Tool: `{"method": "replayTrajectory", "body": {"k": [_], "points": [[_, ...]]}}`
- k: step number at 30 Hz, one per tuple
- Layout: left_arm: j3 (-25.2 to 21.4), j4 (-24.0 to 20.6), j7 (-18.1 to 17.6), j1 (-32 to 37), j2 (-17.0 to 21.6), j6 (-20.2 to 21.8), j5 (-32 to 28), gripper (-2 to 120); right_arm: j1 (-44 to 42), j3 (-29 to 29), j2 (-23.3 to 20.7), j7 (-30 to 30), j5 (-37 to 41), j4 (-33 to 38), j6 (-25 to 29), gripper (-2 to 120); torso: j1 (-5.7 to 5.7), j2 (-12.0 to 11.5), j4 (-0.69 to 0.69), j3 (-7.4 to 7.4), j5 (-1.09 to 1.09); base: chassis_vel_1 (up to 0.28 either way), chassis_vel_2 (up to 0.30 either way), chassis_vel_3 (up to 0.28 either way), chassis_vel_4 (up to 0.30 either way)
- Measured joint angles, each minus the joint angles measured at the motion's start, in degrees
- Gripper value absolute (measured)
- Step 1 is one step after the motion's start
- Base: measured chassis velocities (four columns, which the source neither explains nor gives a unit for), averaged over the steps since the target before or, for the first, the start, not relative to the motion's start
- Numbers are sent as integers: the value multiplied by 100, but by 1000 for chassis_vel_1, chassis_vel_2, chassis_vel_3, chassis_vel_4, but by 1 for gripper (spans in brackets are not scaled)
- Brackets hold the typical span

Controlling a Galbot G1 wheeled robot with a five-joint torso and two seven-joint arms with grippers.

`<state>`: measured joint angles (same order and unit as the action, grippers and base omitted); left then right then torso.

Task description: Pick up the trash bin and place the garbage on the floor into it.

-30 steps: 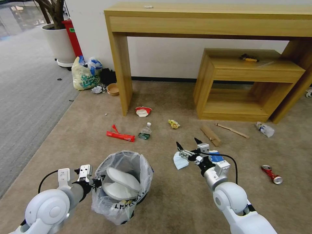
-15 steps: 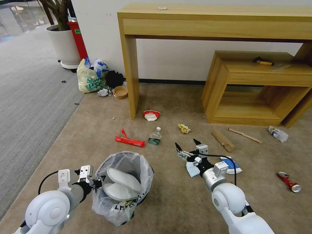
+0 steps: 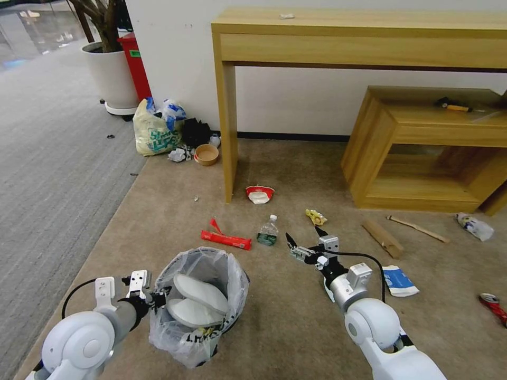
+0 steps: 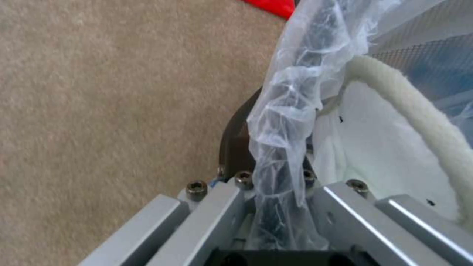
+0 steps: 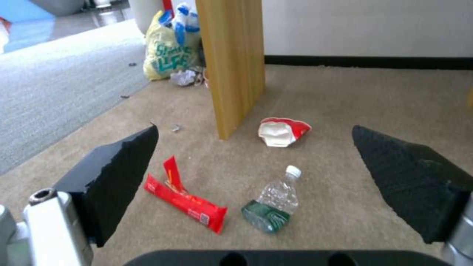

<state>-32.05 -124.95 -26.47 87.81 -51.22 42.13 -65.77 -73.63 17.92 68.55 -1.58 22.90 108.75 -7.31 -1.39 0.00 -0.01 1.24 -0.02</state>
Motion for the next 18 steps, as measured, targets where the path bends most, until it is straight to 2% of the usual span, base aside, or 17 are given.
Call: {"method": "replayTrajectory", "body": {"k": [18], "points": [[-14,3,72,-6,-35,0,39,0,27,-7,-13,22,9,-86,-31,100,0,0,-1,0,-1,-60,129,52,-135]]}}
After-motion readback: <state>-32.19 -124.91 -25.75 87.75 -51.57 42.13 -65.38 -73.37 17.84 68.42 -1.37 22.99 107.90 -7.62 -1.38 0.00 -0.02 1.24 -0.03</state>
